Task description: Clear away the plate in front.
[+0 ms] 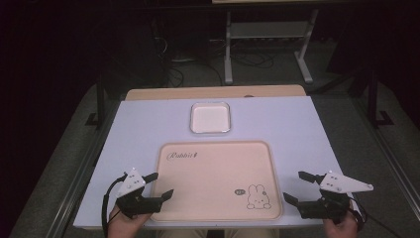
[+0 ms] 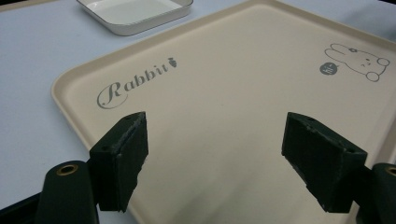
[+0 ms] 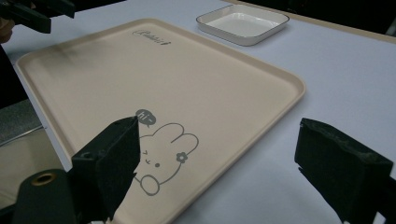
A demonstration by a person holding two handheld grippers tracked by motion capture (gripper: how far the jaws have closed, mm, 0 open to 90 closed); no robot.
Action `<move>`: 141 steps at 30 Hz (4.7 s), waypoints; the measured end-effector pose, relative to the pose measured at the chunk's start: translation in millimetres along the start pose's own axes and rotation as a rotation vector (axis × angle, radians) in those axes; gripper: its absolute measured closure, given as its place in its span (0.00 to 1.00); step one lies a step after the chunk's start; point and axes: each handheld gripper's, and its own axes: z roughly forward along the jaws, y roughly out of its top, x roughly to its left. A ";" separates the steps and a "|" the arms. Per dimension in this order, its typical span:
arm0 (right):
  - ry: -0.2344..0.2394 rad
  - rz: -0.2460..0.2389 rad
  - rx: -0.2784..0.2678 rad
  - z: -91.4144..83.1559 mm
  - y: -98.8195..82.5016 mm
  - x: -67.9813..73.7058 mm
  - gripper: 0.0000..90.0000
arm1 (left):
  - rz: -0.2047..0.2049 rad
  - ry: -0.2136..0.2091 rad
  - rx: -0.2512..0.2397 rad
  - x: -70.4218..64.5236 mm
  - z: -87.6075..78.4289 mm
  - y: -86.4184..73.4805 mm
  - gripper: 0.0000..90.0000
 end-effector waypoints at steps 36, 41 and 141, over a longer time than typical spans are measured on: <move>0.002 0.003 -0.002 -0.9 -0.5 0.0 0.15 | 0.044 -0.110 0.023 4.9 37.1 49.9 0.31; 0.002 0.005 -0.002 -0.7 -0.4 0.0 0.15 | 0.029 -0.116 0.008 10.0 45.2 56.6 0.31; 0.020 0.002 -0.010 0.1 0.7 -2.1 0.15 | -0.524 0.146 0.421 157.1 240.0 141.8 0.91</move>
